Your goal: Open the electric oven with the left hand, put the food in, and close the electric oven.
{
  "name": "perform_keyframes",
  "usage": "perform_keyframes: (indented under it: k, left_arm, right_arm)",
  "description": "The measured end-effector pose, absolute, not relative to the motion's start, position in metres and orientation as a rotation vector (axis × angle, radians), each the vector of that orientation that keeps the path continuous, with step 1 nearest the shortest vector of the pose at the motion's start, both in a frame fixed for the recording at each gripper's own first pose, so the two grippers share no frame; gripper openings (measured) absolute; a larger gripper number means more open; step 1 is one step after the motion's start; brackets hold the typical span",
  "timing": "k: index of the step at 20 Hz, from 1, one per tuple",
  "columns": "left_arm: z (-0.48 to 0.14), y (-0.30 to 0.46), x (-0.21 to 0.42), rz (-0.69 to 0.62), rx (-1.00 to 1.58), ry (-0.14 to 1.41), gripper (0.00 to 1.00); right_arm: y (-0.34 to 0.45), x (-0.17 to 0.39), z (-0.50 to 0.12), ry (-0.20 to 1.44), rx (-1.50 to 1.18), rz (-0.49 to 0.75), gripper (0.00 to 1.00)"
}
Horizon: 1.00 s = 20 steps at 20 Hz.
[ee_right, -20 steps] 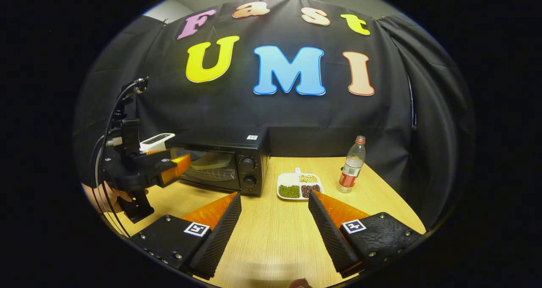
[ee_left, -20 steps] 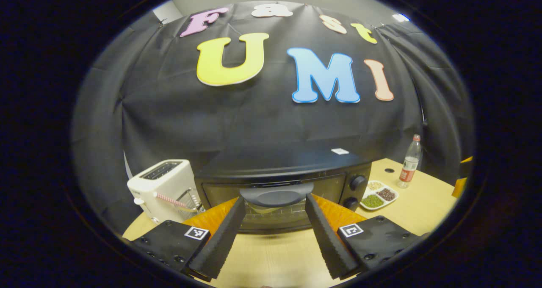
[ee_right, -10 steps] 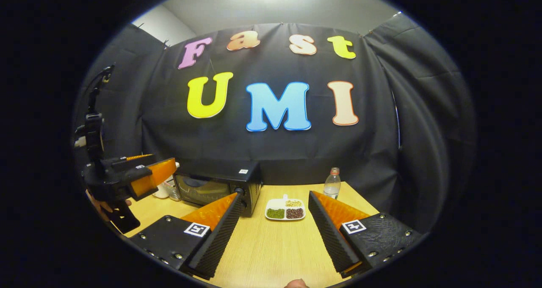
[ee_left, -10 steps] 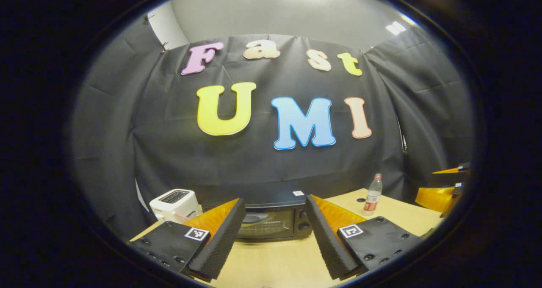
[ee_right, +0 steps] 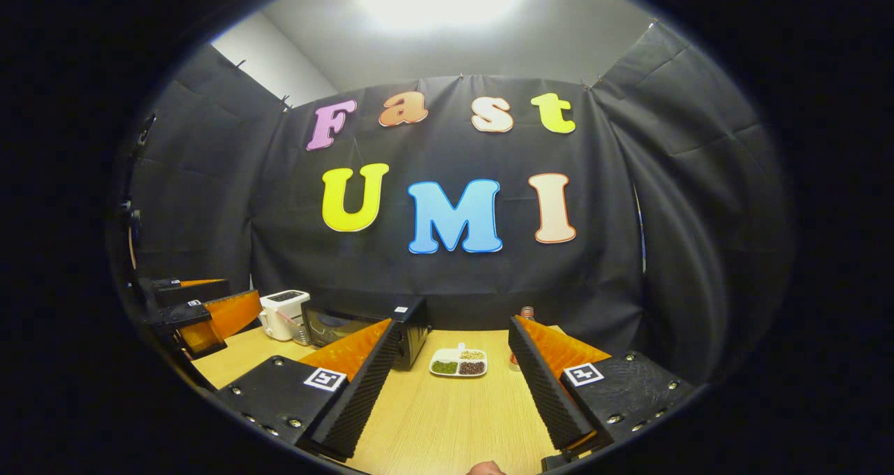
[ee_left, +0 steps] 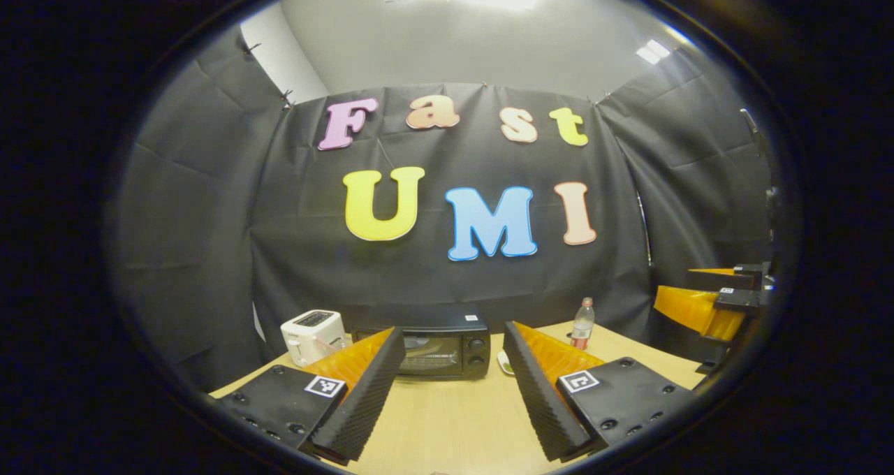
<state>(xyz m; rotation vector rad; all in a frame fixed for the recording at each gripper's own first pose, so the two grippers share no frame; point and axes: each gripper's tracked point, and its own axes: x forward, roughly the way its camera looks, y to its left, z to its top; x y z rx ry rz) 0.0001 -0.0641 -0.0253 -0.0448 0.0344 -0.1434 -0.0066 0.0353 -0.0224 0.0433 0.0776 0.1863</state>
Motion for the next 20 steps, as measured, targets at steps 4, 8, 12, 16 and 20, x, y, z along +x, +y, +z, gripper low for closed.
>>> perform_keyframes:
  k: [4,8,12,16,20]
  left_arm:
    - [-0.016,-0.055,-0.02,-0.125,-0.052,0.013,0.92]
    - [-0.011,-0.037,-0.021,-0.095,-0.033,0.0,0.95]
    - [-0.006,-0.014,-0.021,-0.064,-0.051,-0.014,0.99]
    - [-0.005,0.005,-0.028,-0.041,-0.047,-0.022,1.0]
    - [-0.008,0.017,-0.028,-0.031,-0.044,-0.023,0.95]
  right_arm:
    - [0.043,-0.013,-0.016,0.057,0.051,0.185,0.98]
    - [0.062,-0.012,-0.005,0.037,0.054,0.208,0.98]
    - [0.08,-0.007,0.009,0.006,0.061,0.231,0.98]
    - [0.094,-0.007,0.017,-0.014,0.071,0.241,0.98]
    - [0.103,-0.009,0.017,-0.017,0.067,0.247,0.97]
